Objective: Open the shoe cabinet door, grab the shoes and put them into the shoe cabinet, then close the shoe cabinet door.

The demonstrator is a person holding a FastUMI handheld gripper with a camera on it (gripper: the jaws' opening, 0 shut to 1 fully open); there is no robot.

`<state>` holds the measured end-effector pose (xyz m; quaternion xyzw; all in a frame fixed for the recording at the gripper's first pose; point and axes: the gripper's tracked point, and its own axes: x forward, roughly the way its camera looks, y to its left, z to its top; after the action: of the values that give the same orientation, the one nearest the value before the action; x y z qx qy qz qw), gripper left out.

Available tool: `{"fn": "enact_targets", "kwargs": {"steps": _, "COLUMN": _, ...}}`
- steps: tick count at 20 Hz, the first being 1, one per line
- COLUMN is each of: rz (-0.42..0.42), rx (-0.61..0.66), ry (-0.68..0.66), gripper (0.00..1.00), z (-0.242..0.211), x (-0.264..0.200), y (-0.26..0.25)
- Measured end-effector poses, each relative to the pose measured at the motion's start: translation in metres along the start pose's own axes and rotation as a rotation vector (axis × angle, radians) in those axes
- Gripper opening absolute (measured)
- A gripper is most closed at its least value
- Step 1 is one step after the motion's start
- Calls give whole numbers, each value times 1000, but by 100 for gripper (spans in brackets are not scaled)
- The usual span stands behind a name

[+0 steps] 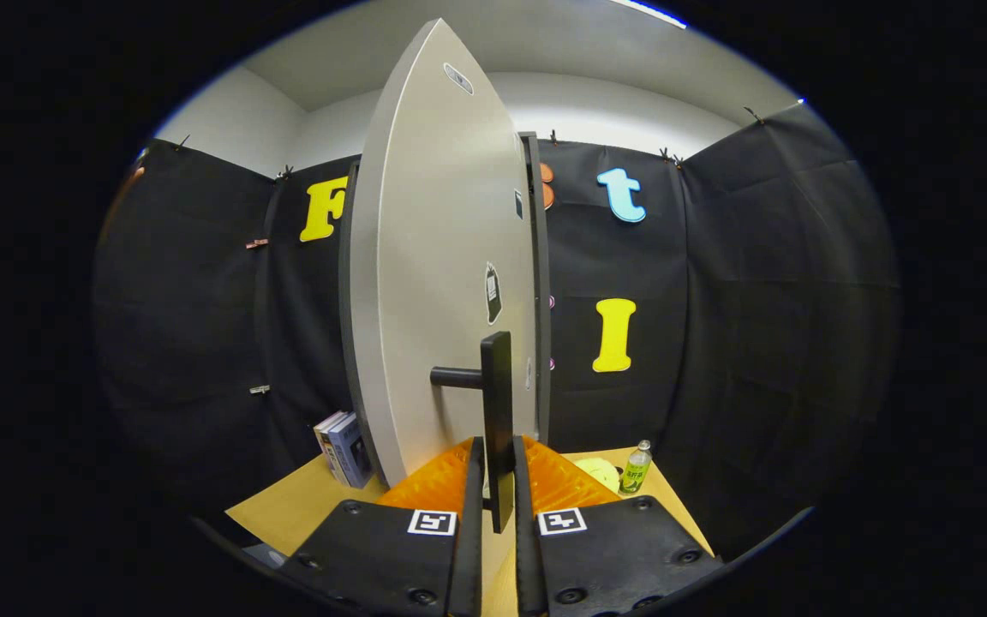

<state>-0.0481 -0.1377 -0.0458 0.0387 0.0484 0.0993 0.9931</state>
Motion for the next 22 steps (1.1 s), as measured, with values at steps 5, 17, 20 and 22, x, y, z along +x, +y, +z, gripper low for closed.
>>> {"fn": "enact_targets", "kwargs": {"steps": 5, "rz": -22, "rx": 22, "ry": 1, "gripper": 15, "z": 2, "x": 2, "y": -34}}
{"fn": "enact_targets", "kwargs": {"steps": 17, "rz": 7, "rx": -112, "ry": -50, "gripper": 39, "z": 26, "x": -44, "y": -42}}
{"fn": "enact_targets", "kwargs": {"steps": 20, "rz": 49, "rx": -100, "ry": -72, "gripper": 75, "z": 34, "x": -60, "y": -18}}
{"fn": "enact_targets", "kwargs": {"steps": 22, "rz": 83, "rx": -69, "ry": -69, "gripper": 99, "z": 27, "x": -63, "y": 19}}
